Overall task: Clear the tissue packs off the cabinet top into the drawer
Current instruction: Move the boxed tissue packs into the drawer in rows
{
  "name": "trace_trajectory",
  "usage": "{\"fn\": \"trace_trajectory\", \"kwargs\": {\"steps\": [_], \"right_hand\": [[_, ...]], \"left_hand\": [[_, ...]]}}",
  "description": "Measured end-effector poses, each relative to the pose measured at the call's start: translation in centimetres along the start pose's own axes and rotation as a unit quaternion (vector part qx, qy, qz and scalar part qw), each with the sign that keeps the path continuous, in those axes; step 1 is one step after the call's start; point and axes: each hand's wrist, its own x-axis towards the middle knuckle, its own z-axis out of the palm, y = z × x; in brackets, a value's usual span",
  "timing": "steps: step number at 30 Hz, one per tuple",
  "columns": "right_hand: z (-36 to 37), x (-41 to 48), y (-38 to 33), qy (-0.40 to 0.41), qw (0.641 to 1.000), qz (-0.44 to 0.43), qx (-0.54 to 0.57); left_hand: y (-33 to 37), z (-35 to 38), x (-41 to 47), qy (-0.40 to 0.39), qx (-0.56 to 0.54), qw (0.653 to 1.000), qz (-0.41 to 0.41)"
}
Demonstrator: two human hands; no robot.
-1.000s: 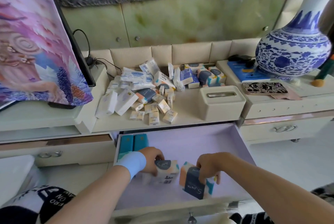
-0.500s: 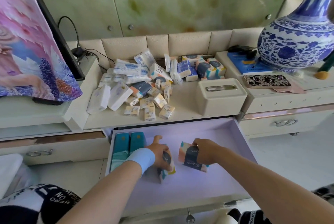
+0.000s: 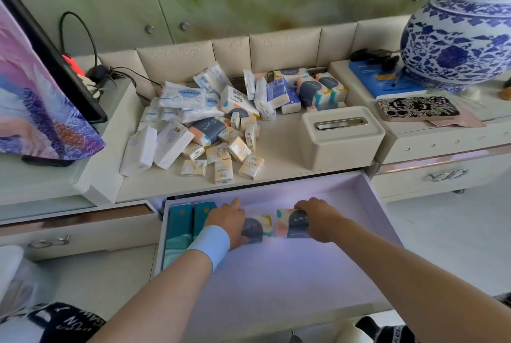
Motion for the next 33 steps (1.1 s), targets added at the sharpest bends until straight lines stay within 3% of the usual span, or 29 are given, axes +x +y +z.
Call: {"fn": "trace_trajectory", "kwargs": {"steps": [4,12,18,22,24,26,30,33], "right_hand": [[0.4,0.9,-0.1,0.037,0.998,0.002,0.043],[1.5,1.9,-0.7,0.065,0.996,0.053,-0.007],[1.9,3.5,-1.7,0.103,0.978,0.092,0.156],[1.8,4.5,-3.0,0.144,0.931,0.128,0.309],[2.0,4.6,-3.2,0.162,0.899,0.170,0.370],[2.3,4.5,-3.3,0.165,0.880,0.203,0.397],[2.5,4.7,-3.5,0.136,0.880,0.204,0.406],[2.3,4.7,-3.1,0.110,0.892,0.182,0.399]], "left_hand": [[-1.2,0.5,0.9,0.063,-0.070,0.993,-0.077],[-1.8,1.2,2.1,0.102,-0.004,0.994,-0.040],[-2.7,1.8,2.3,0.149,-0.025,0.986,-0.070],[-3.2,2.7,2.3,0.170,-0.015,0.985,-0.022],[-3.0,2.7,2.4,0.168,-0.008,0.985,-0.040],[-2.8,2.4,2.2,0.177,-0.011,0.981,-0.072],[-2.9,3.5,2.4,0.209,-0.034,0.973,-0.092],[-2.9,3.7,2.4,0.220,-0.044,0.974,-0.032]]}}
